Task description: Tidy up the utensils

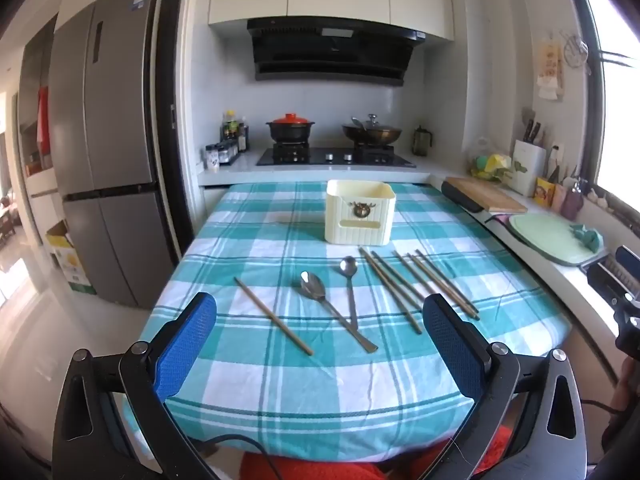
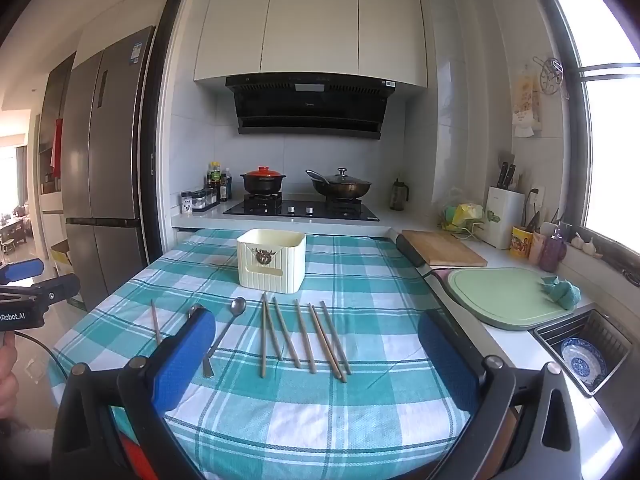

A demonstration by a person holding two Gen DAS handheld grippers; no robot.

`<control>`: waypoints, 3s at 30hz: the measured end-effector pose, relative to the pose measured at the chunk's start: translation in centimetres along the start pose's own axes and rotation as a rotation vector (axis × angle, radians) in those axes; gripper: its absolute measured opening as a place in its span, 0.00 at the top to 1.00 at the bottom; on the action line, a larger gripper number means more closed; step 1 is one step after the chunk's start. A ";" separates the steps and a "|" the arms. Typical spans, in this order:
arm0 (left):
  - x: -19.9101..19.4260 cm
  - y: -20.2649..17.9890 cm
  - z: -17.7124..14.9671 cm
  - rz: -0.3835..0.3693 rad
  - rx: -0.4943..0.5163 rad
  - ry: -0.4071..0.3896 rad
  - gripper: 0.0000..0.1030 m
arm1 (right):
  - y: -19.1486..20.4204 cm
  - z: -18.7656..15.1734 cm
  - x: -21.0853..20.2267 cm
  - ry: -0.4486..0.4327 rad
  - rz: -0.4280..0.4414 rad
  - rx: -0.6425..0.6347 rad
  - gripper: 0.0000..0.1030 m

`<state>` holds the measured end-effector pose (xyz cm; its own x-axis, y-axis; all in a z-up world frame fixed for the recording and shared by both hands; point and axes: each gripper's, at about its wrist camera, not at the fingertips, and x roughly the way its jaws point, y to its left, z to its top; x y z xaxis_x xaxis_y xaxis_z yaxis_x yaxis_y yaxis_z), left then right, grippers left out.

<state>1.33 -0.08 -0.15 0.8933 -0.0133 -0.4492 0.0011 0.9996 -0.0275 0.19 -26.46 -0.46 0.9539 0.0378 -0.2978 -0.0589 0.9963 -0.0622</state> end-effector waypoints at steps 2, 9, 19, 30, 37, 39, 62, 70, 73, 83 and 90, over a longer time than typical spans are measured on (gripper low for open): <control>0.0 0.0 0.1 -0.001 0.001 0.000 0.00 | -0.1 0.1 0.2 -0.004 0.001 0.002 0.00; 0.0 -0.1 0.1 -0.002 0.001 -0.001 0.00 | 0.0 0.0 -0.1 -0.004 0.002 0.003 0.00; 0.0 -0.3 0.2 -0.004 0.004 -0.002 0.00 | -0.1 0.0 -0.3 0.006 -0.003 -0.007 0.00; 0.0 -0.4 0.0 -0.001 0.002 0.002 0.00 | -0.3 0.0 -0.3 -0.003 -0.005 0.000 0.00; 0.2 0.2 -0.2 0.014 -0.015 0.006 0.00 | -0.8 0.2 -0.5 0.006 -0.006 0.022 0.00; 0.4 0.3 -0.2 0.016 -0.019 0.012 0.00 | -0.8 0.2 -0.4 0.012 -0.006 0.023 0.00; 6.0 2.2 -0.2 0.084 -0.081 0.132 0.00 | -2.2 -0.8 2.1 0.033 -0.023 0.036 0.00; 13.2 4.1 -0.7 0.107 -0.184 0.272 0.00 | -4.6 -1.4 5.5 0.113 -0.050 0.044 0.00; 15.6 4.3 -1.1 0.142 -0.199 0.305 0.00 | -5.7 -1.2 6.8 0.100 -0.073 0.037 0.00; 20.0 3.8 -1.3 0.237 -0.167 0.342 0.00 | -7.3 -1.2 10.2 0.120 -0.083 0.046 0.00; 21.8 4.1 -1.6 0.262 -0.167 0.366 0.00 | -7.0 -1.1 12.3 0.149 -0.063 0.006 0.00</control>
<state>20.09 3.69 -11.45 0.6367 0.2012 -0.7444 -0.3020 0.9533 -0.0007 12.00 -33.09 -4.74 0.9015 -0.0363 -0.4313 0.0020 0.9968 -0.0798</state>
